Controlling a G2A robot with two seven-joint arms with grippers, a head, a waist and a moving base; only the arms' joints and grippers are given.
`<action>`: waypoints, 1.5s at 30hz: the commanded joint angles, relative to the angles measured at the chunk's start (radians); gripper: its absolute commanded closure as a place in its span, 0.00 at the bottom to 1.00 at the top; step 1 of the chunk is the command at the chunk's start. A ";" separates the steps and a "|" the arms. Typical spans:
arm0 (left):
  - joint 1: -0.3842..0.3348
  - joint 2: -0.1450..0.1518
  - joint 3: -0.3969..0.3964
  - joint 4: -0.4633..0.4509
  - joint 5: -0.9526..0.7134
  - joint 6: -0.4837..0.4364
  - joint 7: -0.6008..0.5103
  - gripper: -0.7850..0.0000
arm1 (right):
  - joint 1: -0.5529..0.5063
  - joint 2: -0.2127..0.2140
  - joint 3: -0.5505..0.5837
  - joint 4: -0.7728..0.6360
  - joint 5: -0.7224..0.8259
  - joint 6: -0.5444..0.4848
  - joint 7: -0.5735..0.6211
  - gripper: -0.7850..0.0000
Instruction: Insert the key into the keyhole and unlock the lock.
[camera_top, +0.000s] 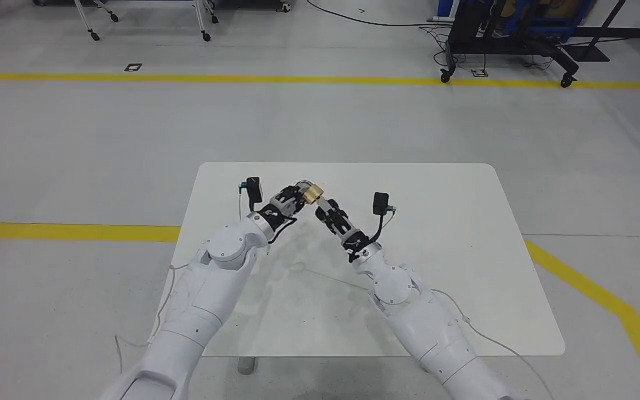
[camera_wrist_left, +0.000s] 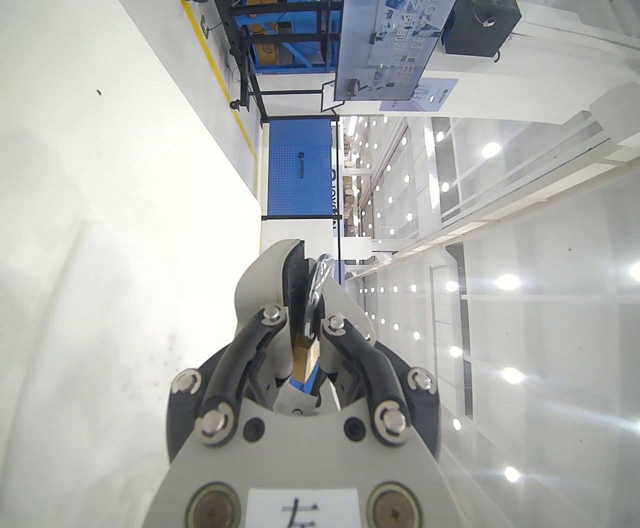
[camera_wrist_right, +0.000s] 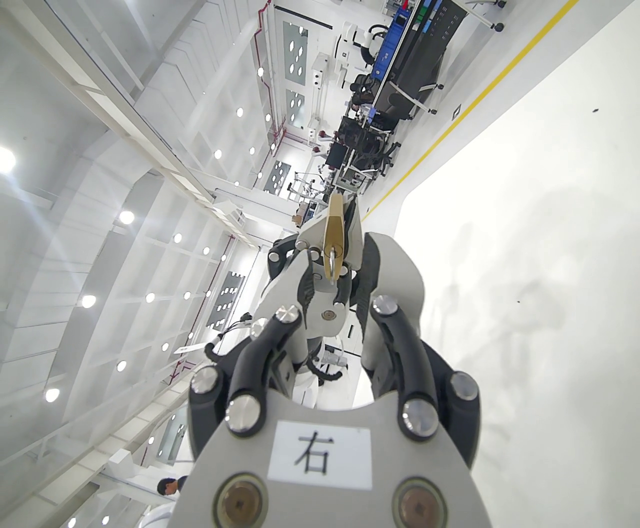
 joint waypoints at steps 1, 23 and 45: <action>0.001 0.000 -0.003 -0.003 -0.005 0.005 0.005 1.00 | 0.000 0.000 0.000 0.000 0.000 0.000 0.000 0.00; 0.028 0.002 -0.020 -0.027 0.001 -0.068 -0.069 1.00 | -0.024 0.024 0.130 -0.020 0.524 0.113 0.520 0.57; 0.021 -0.001 -0.020 -0.012 0.017 -0.077 -0.074 1.00 | 0.013 0.025 0.136 0.027 0.609 0.193 0.580 0.85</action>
